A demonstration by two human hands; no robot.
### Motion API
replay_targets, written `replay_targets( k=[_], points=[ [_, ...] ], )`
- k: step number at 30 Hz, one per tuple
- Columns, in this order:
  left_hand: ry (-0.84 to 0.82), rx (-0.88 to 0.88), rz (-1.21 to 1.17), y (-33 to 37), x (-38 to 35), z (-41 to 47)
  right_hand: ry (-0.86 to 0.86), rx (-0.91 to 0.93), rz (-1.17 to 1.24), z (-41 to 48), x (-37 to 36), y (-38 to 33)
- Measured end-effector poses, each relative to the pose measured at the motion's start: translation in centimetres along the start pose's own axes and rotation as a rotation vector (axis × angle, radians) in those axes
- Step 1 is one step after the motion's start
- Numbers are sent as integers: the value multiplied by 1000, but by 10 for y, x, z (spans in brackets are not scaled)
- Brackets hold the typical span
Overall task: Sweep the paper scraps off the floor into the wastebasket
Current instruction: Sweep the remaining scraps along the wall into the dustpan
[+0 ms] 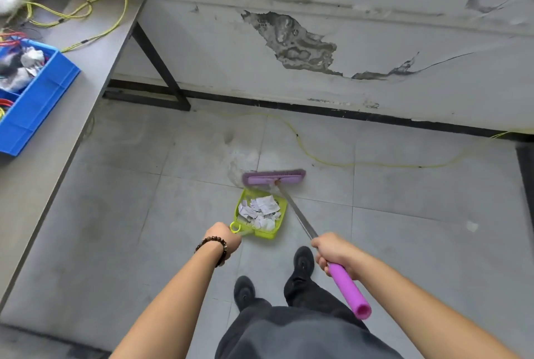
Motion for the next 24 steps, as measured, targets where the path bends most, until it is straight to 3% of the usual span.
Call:
replay_targets(
  k=[5,10,20,24],
  points=[
    [-67,-3,28,-8,7,12,-126,-147,257,-38,16,17],
    [-116,-24,37,-13,7,9,-119,-102,338,-62,18,12],
    [-78,66,-113,-106,29,-3,31,159,141,-15,-46,-83],
    [-55,85,-104,-135,27,-6,49,183,97,18,-71,-105]
  ],
)
Point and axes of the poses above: each hand's wrist, its own z-axis towards the middle knuckle, its own x-axis out of the back of the hand, y = z × x, the point moved 10 cm from there along z, towards the middle knuckle, and after that the axes turned 1 degree about -x, right-handed, at the moved point
